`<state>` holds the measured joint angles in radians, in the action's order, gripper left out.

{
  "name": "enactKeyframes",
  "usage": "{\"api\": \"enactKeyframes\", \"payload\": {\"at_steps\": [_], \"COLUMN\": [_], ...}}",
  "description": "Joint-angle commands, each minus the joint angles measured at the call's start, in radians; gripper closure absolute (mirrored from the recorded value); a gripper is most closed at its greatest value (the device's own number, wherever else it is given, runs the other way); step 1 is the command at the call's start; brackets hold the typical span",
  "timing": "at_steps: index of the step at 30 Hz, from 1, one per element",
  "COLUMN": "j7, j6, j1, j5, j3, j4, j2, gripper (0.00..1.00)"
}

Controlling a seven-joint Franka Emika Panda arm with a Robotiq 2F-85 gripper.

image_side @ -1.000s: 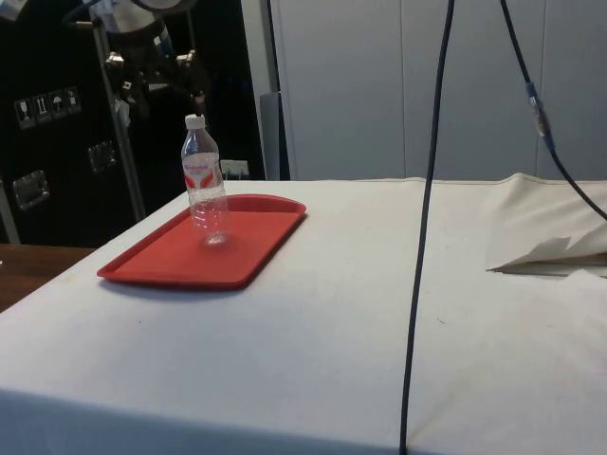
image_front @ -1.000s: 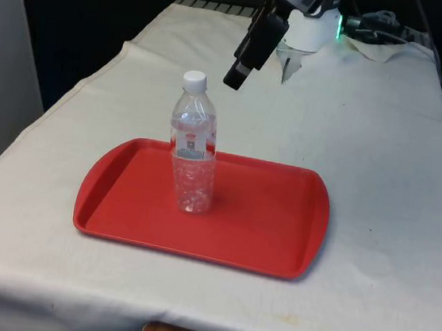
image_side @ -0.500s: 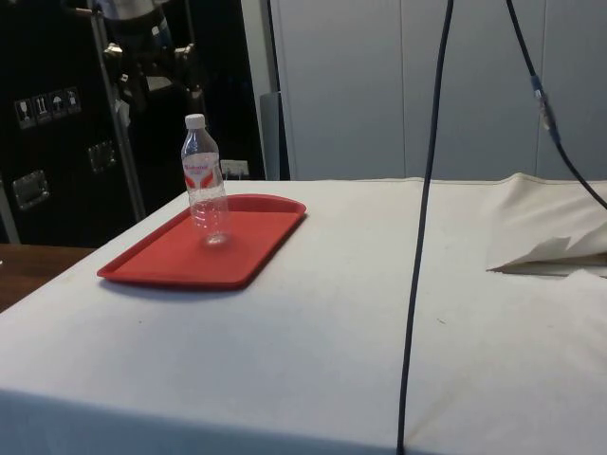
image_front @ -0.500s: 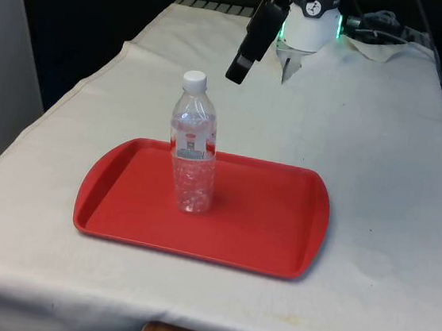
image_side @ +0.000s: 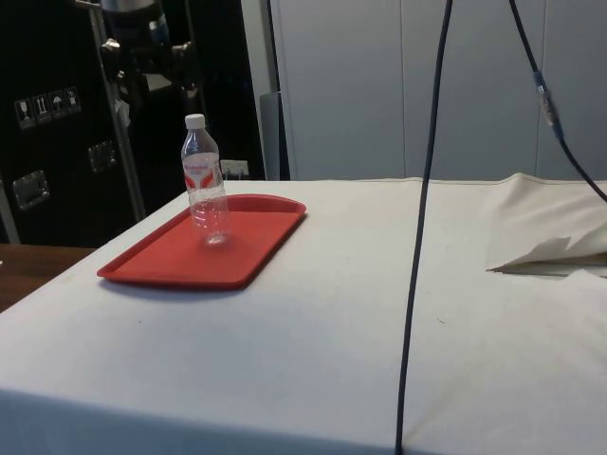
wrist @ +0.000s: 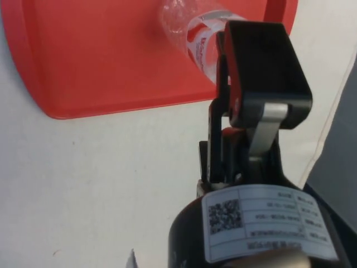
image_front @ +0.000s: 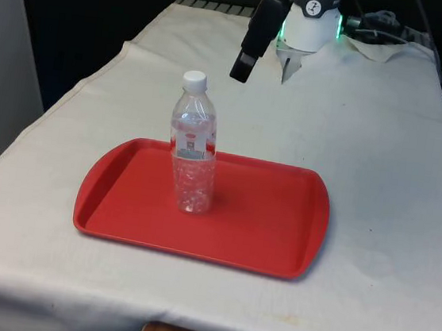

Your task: Place the bottle upright on the tray.

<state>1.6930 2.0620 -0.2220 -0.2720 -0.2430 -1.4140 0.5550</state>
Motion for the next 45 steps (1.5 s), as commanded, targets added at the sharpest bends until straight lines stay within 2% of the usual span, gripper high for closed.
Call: {"api": "enactKeyframes", "payload": {"at_steps": [1, 4, 5, 6, 12, 13, 14, 21, 22, 23, 31, 32, 33, 41, 42, 43, 45], "j7": [-0.014, -0.018, -0.005, -0.019, -0.03, -0.017, -0.031, -0.041, -0.028, -0.043, -0.066, -0.052, -0.068, -0.093, -0.084, -0.099, -0.106], "j6": [0.008, 0.009, 0.0, 0.009, 0.005, 0.0, 0.004, 0.001, 0.0, 0.001, -0.005, -0.003, -0.005, -0.011, -0.011, -0.015, -0.018], "j1": [0.01, 0.013, 0.003, 0.014, 0.02, 0.012, 0.021, 0.029, 0.02, 0.03, 0.046, 0.037, 0.048, 0.058, 0.051, 0.061, 0.064], "j5": [0.022, 0.037, 0.02, 0.042, 0.074, 0.058, 0.078, 0.111, 0.092, 0.115, 0.159, 0.141, 0.163, 0.204, 0.195, 0.217, 0.231], "j3": [0.01, 0.009, 0.0, 0.009, 0.008, -0.001, 0.008, 0.007, -0.002, 0.007, 0.002, -0.006, 0.001, -0.01, -0.02, -0.012, -0.014], "j4": [-0.001, 0.0, 0.002, 0.001, 0.011, 0.013, 0.011, 0.018, 0.017, 0.019, 0.028, 0.026, 0.028, 0.035, 0.037, 0.039, 0.041], "j2": [-0.006, -0.009, -0.005, -0.01, -0.016, -0.011, -0.018, -0.029, -0.024, -0.03, -0.044, -0.041, -0.046, -0.055, -0.051, -0.055, -0.055], "gripper": [0.0, 0.0, 0.0, 0.0, 0.0, 0.0, 0.0, 0.0, 0.0, 0.0, 0.0, 0.0, 0.0, 0.0, 0.0, 0.0, 0.0]}}
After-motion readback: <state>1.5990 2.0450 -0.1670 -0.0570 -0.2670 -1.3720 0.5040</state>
